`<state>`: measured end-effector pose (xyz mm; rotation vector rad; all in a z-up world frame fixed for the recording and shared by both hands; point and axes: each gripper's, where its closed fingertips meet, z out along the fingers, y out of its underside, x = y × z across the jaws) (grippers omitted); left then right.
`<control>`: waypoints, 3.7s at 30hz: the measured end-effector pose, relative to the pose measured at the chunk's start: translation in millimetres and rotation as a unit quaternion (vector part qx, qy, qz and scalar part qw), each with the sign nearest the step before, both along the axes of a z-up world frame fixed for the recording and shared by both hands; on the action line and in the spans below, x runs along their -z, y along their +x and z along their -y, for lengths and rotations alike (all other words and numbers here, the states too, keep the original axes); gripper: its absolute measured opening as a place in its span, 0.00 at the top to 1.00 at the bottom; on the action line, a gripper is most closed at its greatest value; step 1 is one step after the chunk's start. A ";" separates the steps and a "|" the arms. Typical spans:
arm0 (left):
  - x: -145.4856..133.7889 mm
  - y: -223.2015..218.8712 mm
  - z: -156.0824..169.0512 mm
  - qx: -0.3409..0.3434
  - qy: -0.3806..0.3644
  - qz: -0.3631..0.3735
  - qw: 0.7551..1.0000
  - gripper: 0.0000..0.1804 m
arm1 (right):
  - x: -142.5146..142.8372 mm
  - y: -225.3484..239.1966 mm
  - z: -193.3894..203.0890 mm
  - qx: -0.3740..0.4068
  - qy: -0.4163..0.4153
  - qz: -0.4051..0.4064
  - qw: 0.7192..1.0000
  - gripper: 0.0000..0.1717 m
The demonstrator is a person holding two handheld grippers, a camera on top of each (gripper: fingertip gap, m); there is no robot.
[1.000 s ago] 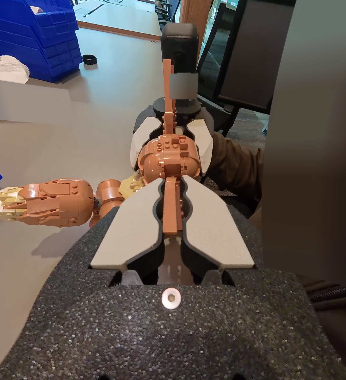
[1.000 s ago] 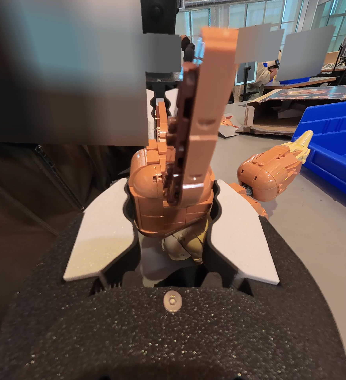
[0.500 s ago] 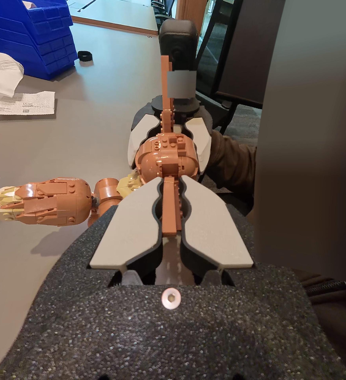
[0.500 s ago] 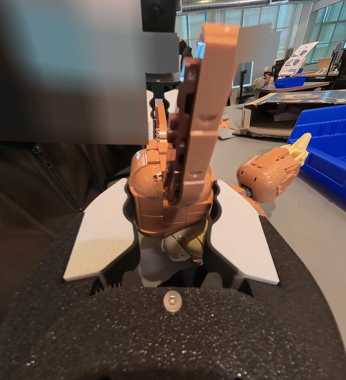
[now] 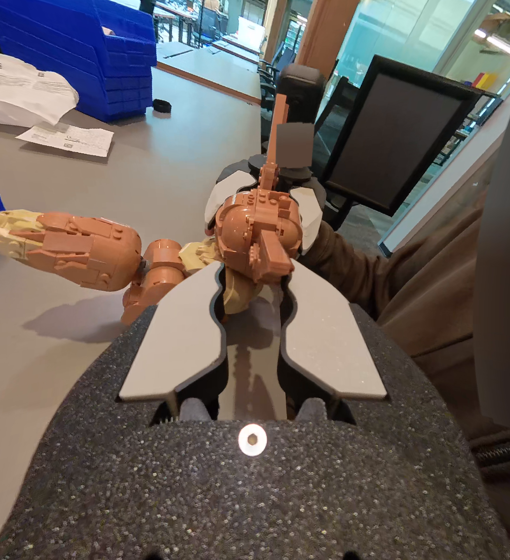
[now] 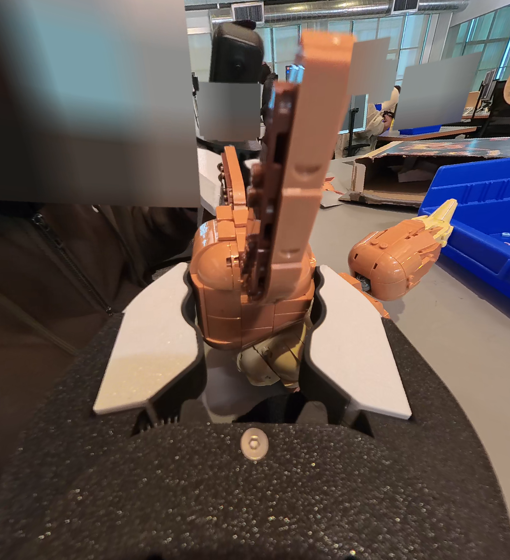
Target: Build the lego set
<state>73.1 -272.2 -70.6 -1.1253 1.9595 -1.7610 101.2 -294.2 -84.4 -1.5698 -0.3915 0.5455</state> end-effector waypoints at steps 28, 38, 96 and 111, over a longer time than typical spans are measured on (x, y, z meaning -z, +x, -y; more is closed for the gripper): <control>-12.0 2.9 -3.1 0.029 0.154 -0.029 0.987 0.91 | 5.2 -1.0 -8.0 0.023 -0.015 0.030 0.999 0.57; -17.8 3.3 -0.5 0.051 0.237 -0.031 0.970 0.91 | 6.4 -6.9 -13.4 0.024 -0.032 0.071 0.997 0.57; 9.2 3.3 0.9 -0.025 0.027 0.080 0.996 0.73 | 3.2 6.2 21.1 0.144 0.014 0.057 0.988 0.66; 92.2 32.7 -24.9 -0.020 0.182 -0.073 0.980 0.60 | 30.6 3.1 32.1 0.163 -0.047 0.142 0.975 0.65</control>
